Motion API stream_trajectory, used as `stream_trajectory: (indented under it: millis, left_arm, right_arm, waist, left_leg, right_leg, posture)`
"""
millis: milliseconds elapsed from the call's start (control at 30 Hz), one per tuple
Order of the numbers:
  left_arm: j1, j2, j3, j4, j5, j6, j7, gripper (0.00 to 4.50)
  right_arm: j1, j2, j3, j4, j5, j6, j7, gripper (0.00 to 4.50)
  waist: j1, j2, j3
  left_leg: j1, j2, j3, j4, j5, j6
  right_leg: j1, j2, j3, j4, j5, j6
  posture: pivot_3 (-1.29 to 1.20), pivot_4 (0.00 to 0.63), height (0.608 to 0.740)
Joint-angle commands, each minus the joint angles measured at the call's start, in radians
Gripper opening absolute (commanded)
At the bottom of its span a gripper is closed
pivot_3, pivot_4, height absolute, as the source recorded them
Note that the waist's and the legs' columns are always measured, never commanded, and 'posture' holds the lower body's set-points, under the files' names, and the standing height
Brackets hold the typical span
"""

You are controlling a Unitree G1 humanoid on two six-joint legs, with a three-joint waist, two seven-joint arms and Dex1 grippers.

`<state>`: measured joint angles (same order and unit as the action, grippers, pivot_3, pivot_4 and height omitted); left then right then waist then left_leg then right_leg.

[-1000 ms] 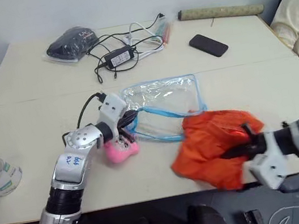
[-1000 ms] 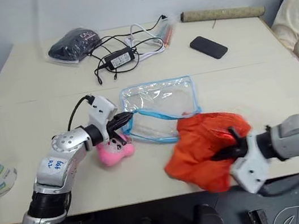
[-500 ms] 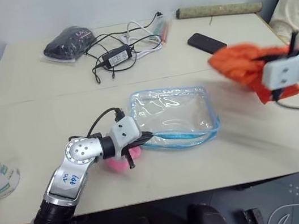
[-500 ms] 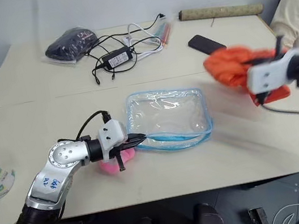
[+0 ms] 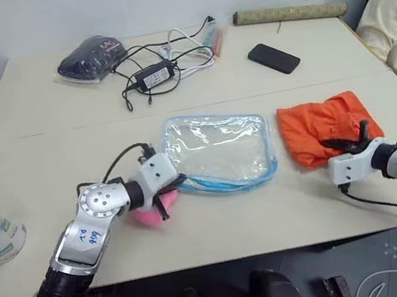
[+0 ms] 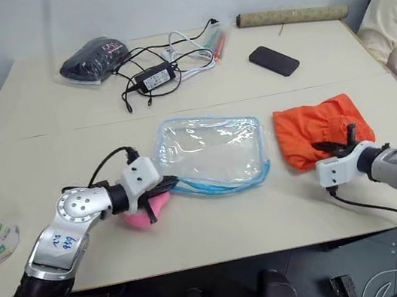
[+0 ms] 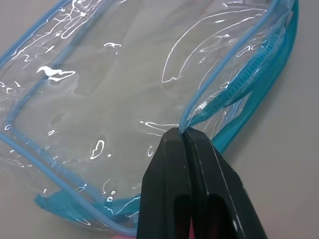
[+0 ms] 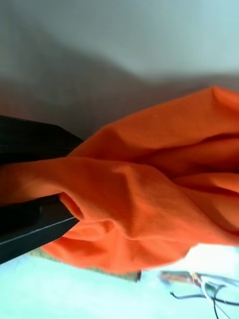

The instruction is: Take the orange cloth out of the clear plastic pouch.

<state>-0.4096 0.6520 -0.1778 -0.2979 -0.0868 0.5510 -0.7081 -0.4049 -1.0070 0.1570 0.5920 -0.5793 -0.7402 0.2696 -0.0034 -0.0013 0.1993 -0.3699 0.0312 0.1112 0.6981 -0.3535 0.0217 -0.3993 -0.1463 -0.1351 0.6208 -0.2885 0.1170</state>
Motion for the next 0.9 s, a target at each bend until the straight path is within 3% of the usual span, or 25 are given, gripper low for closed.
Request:
stream_trajectory:
  millis: [33, 100, 133, 200, 400, 533, 633, 767, 900]
  left_arm:
    - [0.016, -0.012, 0.031, -0.029, -0.017, 0.017, 0.010, 0.00]
    - [0.022, -0.025, 0.028, -0.048, -0.032, 0.022, 0.003, 0.00]
    - [0.026, -0.033, 0.031, -0.060, -0.046, 0.030, -0.002, 0.21]
    - [0.030, -0.044, 0.043, -0.073, -0.069, 0.040, -0.004, 0.58]
    - [0.062, -0.028, 0.136, -0.140, -0.166, 0.119, -0.022, 2.35]
    - [0.158, 0.060, 0.400, -0.243, -0.417, 0.259, -0.146, 3.57]
    - [0.233, 0.169, 0.569, -0.218, -0.498, 0.271, -0.255, 3.57]
    - [0.351, 0.328, 0.736, -0.031, -0.465, 0.178, -0.405, 3.57]
    - [0.361, 0.416, 0.737, 0.164, -0.371, 0.006, -0.441, 3.57]
  right_arm:
    - [0.030, 0.025, -0.039, -0.034, 0.113, 0.042, 0.049, 0.03]
    - [0.047, 0.035, -0.051, -0.060, 0.182, 0.067, 0.101, 0.03]
    - [0.064, 0.041, -0.064, -0.088, 0.254, 0.096, 0.156, 0.76]
    - [0.089, 0.044, -0.082, -0.136, 0.355, 0.150, 0.245, 1.25]
    - [0.243, -0.029, -0.166, -0.374, 0.702, 0.405, 0.597, 3.20]
    - [0.439, -0.158, -0.393, -0.527, 1.010, 0.727, 0.839, 4.49]
    - [0.466, -0.213, -0.518, -0.469, 1.090, 0.876, 0.920, 4.49]
    - [0.427, -0.254, -0.629, -0.276, 1.119, 0.987, 0.990, 4.49]
    - [0.393, -0.258, -0.655, -0.141, 1.083, 0.994, 1.022, 4.49]
  waist:
    - [0.000, 0.000, 0.000]
    - [0.000, 0.000, 0.000]
    - [0.000, 0.000, 0.000]
    - [0.001, 0.000, 0.000]
    - [0.005, 0.000, 0.000]
    - [0.010, 0.000, 0.000]
    - [0.005, 0.000, 0.000]
    - [0.001, 0.001, 0.000]
    - [0.006, 0.001, 0.000]
  left_leg:
    - [0.000, 0.000, 0.000, 0.000, 0.000, 0.000]
    - [0.000, 0.000, 0.000, 0.000, 0.000, 0.000]
    - [0.000, 0.000, 0.000, 0.000, 0.000, 0.000]
    - [0.000, 0.000, 0.000, 0.000, 0.000, 0.000]
    - [0.001, 0.000, -0.003, 0.001, 0.000, 0.000]
    - [-0.001, 0.000, -0.005, 0.001, 0.000, 0.001]
    - [0.000, 0.000, -0.006, 0.001, -0.001, 0.001]
    - [0.003, 0.000, -0.004, 0.001, -0.001, 0.001]
    - [0.001, 0.000, -0.003, 0.000, -0.002, 0.002]
  right_leg:
    - [0.000, 0.000, 0.000, 0.000, 0.000, 0.000]
    - [0.000, 0.000, 0.000, 0.000, 0.000, 0.000]
    - [0.000, 0.000, 0.000, 0.000, 0.000, 0.000]
    - [0.001, 0.000, 0.000, 0.000, 0.000, 0.000]
    - [0.003, 0.000, -0.001, 0.000, 0.000, 0.000]
    - [0.004, -0.001, 0.000, -0.002, 0.000, 0.000]
    - [0.005, -0.001, 0.000, -0.003, 0.000, 0.000]
    - [0.005, -0.001, -0.002, -0.006, 0.000, -0.001]
    - [0.002, -0.001, -0.003, -0.006, -0.001, -0.002]
  posture:
    - [0.00, 0.150, 0.740]
    - [0.00, 0.150, 0.740]
    - [0.00, 0.150, 0.740]
    - [0.00, 0.150, 0.740]
    - [0.00, 0.150, 0.740]
    - [0.00, 0.150, 0.740]
    - [0.00, 0.150, 0.740]
    - [0.00, 0.150, 0.740]
    - [0.00, 0.150, 0.740]
